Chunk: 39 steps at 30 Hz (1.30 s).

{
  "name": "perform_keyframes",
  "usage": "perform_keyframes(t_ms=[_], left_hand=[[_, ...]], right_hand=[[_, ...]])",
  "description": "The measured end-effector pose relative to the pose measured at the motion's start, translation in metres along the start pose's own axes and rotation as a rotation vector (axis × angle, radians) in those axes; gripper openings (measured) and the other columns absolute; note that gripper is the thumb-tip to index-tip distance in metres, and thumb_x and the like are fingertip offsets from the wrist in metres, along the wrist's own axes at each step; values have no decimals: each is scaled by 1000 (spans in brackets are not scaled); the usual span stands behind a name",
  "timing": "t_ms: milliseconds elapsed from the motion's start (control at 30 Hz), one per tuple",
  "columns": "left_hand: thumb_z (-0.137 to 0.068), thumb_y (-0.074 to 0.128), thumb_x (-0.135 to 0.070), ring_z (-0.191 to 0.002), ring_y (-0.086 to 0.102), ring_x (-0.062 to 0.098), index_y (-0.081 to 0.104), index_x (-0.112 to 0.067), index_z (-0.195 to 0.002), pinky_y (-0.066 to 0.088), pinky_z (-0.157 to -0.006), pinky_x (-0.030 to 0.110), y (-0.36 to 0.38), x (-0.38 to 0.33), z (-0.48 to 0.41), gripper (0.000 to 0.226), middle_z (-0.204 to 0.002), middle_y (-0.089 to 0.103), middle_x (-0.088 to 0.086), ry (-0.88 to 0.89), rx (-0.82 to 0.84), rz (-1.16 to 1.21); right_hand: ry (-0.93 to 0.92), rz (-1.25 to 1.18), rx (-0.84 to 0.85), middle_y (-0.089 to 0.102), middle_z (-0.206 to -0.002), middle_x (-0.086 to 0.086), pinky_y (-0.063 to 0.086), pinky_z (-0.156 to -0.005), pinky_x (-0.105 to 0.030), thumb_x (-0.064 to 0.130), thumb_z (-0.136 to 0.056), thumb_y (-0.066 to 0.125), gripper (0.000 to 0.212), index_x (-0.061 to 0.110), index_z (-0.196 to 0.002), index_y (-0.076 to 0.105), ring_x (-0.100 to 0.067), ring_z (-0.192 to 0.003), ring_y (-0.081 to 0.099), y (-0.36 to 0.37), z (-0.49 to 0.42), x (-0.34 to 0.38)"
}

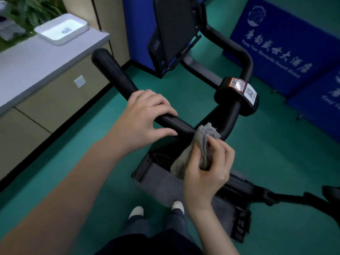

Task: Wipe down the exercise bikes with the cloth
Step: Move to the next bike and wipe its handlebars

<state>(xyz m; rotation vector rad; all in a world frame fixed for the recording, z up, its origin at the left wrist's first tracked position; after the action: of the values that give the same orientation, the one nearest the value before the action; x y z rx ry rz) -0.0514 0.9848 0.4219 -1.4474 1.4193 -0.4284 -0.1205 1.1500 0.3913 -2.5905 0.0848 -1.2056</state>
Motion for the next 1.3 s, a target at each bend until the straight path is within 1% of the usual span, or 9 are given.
perform_keyframes(t_ms=[100,333,533,633,800,900,967,1067,1300], left_hand=[[-75,56,-56,-98,47,12,68,-26,-103,19,-89,22,0,1,-1,43,-98,59,-11,58,36,3],[-74,55,-54,-102,46,16,66,-24,-110,19,-88,22,1,6,1,48,-103,59,-7,141,79,-9],[-74,55,-51,-102,44,15,63,-24,-110,17,-88,24,5,6,1,45,-103,57,-7,150,78,-15],[-75,54,-50,-103,44,16,63,-24,-110,18,-89,24,6,7,1,45,-104,57,-7,151,77,-24],[-77,53,-50,-103,44,16,63,-24,-112,17,-89,24,6,7,1,45,-105,57,-7,157,84,-32],[-78,53,-49,-104,45,17,63,-23,-112,18,-90,24,5,7,2,44,-106,57,-6,156,81,-39],[-79,54,-48,-104,45,17,63,-23,-112,18,-91,25,5,6,3,43,-106,57,-6,155,80,-44],[-81,55,-44,-104,46,18,63,-22,-113,21,-92,29,4,6,3,40,-106,57,-5,157,64,-45],[-82,60,-40,-105,46,18,63,-22,-112,23,-93,31,5,6,3,36,-106,57,-5,150,35,-56]], right_hand=[[-29,-1,-38,49,-101,-6,44,-90,-16,-1,-84,62,17,-6,-99,67,-10,-95,52,22,11,19],[109,128,-256,53,-97,-12,42,-87,-14,-1,-84,61,14,-6,-96,65,-12,-91,52,2,15,4],[556,-84,-425,56,-101,-10,47,-82,-25,9,-91,59,10,13,-100,55,-15,-91,55,-5,27,-24],[781,-251,-451,61,-105,-6,49,-82,-17,8,-92,59,14,10,-105,54,-8,-94,60,7,48,-27],[923,-398,-351,67,-90,2,50,-74,-16,5,-89,60,11,7,-100,61,0,-83,63,34,70,-24],[1032,-471,-225,69,-91,-8,54,-83,-35,10,-89,63,9,7,-97,65,-18,-87,65,54,75,-28],[1069,-534,-152,68,-88,-11,52,-82,-40,12,-89,63,9,5,-94,64,-21,-82,62,67,70,-28],[1078,-665,-79,63,-78,-9,48,-71,-34,7,-92,58,7,2,-88,61,-19,-75,57,78,59,-22],[1101,-769,67,64,-76,-5,49,-68,-26,1,-92,55,5,2,-92,61,-14,-72,60,87,51,-19]])
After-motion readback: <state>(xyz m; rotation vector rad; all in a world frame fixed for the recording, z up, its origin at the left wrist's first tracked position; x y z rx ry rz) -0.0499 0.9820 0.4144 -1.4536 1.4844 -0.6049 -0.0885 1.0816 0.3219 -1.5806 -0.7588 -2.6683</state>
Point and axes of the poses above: each hand's wrist, its own z-axis away from the middle knuckle, its own y-axis out of the palm, x = y × z, the point moved 7 cm from there along -z, towards the middle knuckle
